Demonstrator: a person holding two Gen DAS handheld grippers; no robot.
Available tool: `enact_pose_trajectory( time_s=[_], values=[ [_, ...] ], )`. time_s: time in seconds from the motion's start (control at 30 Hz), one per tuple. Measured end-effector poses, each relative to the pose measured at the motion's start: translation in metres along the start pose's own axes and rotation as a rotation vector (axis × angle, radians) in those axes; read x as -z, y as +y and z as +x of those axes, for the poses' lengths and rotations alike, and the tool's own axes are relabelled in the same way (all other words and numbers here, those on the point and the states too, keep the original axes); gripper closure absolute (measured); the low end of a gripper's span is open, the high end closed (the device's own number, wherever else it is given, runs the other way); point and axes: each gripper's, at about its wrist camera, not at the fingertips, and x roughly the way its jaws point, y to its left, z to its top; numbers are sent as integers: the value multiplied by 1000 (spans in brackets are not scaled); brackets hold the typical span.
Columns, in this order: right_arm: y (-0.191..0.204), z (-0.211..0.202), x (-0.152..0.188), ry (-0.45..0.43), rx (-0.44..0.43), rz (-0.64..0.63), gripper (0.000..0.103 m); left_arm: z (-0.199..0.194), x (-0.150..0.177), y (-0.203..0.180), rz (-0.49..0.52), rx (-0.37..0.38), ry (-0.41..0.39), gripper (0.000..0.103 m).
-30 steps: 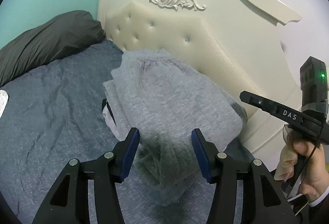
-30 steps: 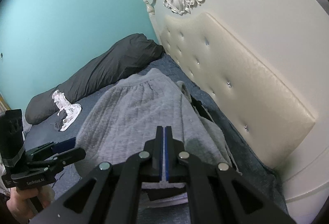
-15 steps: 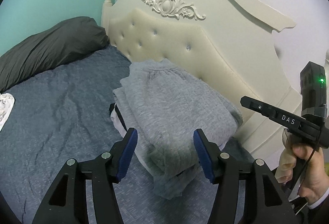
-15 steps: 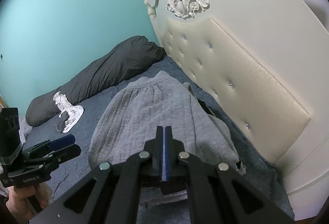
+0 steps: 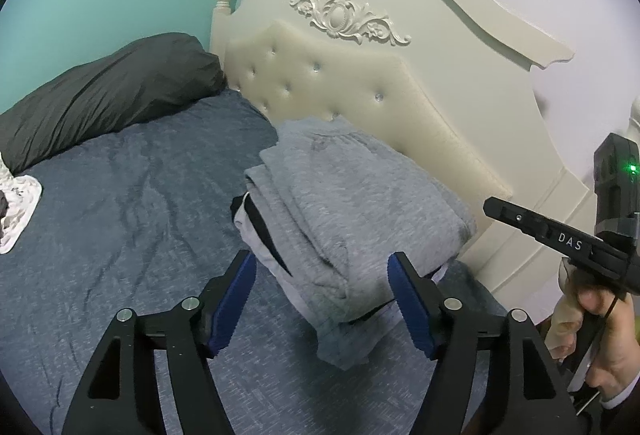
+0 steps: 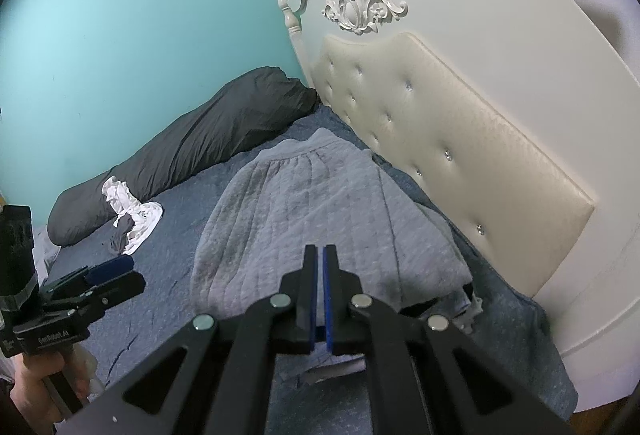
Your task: Fold clothes
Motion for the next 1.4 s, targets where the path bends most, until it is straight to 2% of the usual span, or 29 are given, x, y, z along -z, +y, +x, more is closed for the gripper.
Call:
enact_pose_trajectory(
  time_s=[0.2, 0.33, 0.4, 0.47, 0.53, 0.7, 0.73, 0.83, 1.4],
  values=[
    [14, -10, 6, -6, 15, 0, 101, -13, 2, 4, 1, -19, -5, 19],
    [22, -16, 10, -7, 31, -1, 98, -22, 4, 5, 7, -27, -7, 17],
    [26, -19, 12, -5, 39, -1, 94, -26, 6, 5, 10, -30, -9, 15],
    [31, -23, 15, -5, 47, 0, 83, -31, 7, 5, 15, -33, -11, 13],
    [36, -27, 20, -9, 49, -1, 76, -36, 8, 5, 18, -36, -14, 13],
    [47, -38, 32, -10, 77, -4, 72, -50, 12, 2, 33, -47, -24, 6],
    [50, -40, 33, -14, 82, -10, 68, -53, 13, 1, 37, -48, -26, 5],
    [59, -49, 37, -41, 94, -15, 39, -62, 16, 1, 48, -55, -31, 2],
    [82, -93, 60, -77, 179, 3, 19, -104, 36, 5, 59, -87, -43, 0]
  ],
)
